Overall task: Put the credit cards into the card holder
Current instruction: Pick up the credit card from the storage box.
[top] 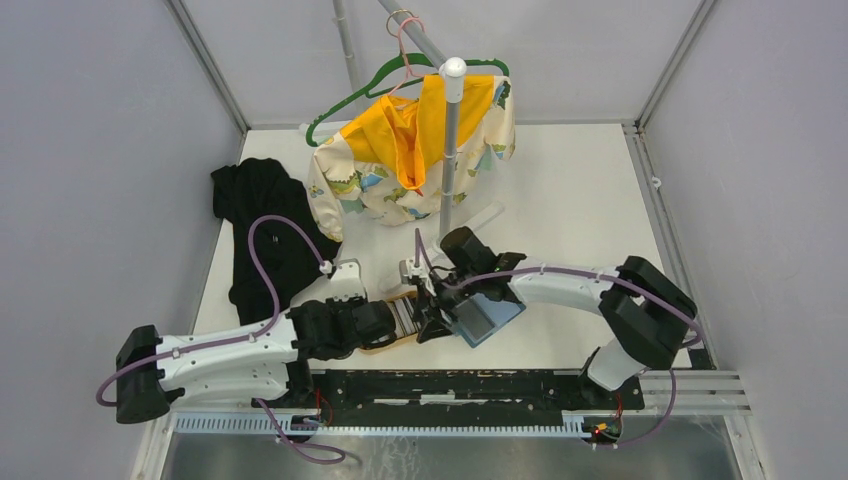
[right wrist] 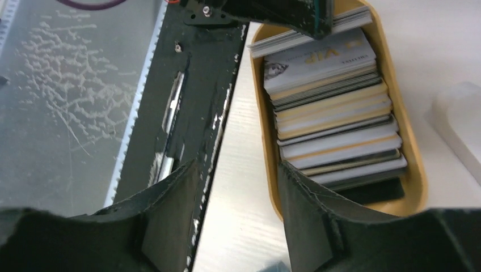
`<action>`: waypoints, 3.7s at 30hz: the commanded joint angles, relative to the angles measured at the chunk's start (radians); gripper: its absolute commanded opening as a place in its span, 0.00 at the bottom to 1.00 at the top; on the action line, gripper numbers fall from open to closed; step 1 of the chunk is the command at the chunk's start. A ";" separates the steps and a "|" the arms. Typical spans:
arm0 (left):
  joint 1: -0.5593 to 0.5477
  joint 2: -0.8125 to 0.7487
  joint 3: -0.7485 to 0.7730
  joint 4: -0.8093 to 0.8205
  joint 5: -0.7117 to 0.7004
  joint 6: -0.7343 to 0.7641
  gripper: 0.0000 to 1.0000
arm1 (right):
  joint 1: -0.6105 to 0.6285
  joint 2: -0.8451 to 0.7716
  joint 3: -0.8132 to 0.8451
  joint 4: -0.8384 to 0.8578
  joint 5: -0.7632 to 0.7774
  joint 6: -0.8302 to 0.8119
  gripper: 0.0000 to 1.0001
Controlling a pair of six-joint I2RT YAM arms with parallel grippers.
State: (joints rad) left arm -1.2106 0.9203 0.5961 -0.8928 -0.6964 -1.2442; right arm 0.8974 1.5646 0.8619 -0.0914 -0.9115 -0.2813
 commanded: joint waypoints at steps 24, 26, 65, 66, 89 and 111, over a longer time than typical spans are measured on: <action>-0.003 -0.073 -0.028 0.194 0.023 0.119 0.42 | 0.073 -0.032 -0.052 0.285 0.492 0.530 0.61; -0.003 -0.085 -0.020 0.193 0.013 0.131 0.45 | 0.073 -0.039 -0.089 0.298 0.517 0.566 0.62; -0.003 0.086 0.026 -0.028 -0.018 -0.042 0.25 | 0.182 0.139 0.050 0.115 0.904 0.906 0.69; -0.003 0.084 0.025 -0.029 -0.018 -0.041 0.25 | 0.184 0.144 0.048 0.119 0.897 0.915 0.69; -0.003 0.045 0.018 -0.014 -0.023 -0.025 0.22 | 0.120 0.106 -0.075 0.492 0.484 1.056 0.62; -0.003 0.037 0.004 0.018 -0.006 -0.009 0.20 | 0.104 0.215 -0.052 0.580 0.376 1.122 0.63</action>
State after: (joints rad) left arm -1.2106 0.9730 0.5915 -0.9016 -0.6853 -1.2476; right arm 1.0119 1.7855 0.7948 0.4259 -0.4965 0.8204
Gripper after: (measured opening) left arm 0.207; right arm 0.638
